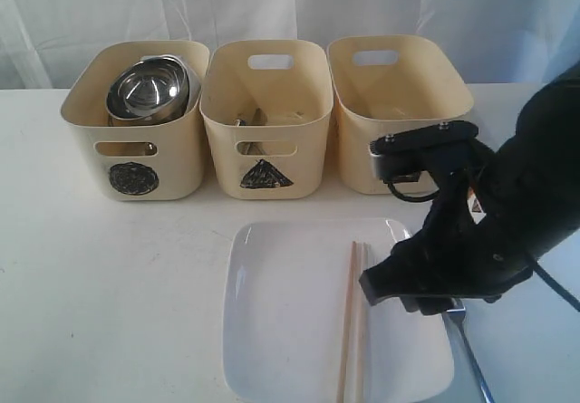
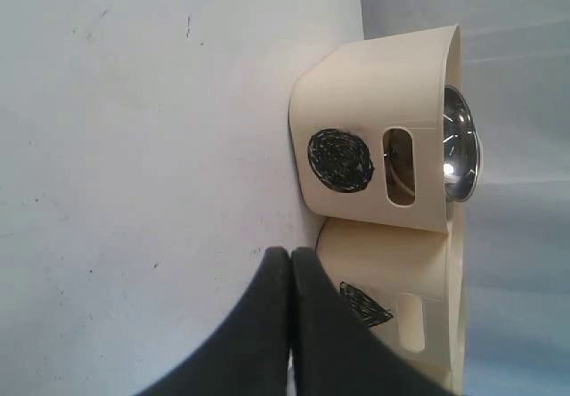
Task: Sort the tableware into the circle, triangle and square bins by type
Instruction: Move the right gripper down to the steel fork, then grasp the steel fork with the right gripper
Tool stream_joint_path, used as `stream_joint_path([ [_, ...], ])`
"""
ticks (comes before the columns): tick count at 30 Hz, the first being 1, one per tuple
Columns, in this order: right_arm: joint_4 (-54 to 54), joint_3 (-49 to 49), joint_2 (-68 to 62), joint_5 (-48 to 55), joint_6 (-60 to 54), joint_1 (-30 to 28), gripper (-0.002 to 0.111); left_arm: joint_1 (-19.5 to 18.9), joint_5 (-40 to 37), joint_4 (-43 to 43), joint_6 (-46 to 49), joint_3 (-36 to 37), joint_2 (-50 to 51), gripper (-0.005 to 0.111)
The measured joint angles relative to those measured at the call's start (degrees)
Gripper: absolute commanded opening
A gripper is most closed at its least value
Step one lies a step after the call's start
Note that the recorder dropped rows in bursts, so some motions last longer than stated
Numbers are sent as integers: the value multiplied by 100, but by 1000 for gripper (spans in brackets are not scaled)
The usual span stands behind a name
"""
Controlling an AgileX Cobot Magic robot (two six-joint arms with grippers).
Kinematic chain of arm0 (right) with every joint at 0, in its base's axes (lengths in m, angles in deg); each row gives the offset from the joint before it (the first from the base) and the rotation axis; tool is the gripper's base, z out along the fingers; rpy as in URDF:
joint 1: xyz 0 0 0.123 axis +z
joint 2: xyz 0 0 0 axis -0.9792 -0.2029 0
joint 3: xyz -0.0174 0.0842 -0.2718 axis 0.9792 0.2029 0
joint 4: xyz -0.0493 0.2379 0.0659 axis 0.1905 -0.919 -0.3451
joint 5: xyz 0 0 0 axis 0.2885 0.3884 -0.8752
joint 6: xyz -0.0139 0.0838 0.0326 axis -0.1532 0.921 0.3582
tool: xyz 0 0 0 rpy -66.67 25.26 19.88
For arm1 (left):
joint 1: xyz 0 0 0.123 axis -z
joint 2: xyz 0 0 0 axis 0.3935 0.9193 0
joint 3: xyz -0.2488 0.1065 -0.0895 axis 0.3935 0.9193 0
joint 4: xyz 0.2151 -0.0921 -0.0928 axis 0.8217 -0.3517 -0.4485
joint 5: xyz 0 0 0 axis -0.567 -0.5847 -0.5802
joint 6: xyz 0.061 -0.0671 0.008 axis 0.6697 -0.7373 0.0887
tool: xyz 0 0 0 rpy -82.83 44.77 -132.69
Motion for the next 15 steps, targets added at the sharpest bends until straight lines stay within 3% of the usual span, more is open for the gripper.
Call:
stream_joint_path([
  [7, 1058, 136, -62, 644, 791, 0, 51, 0, 0, 0, 0, 0, 0, 0],
  [15, 1080, 1016, -62, 67, 961, -303, 51, 0, 0, 0, 0, 0, 0, 0],
])
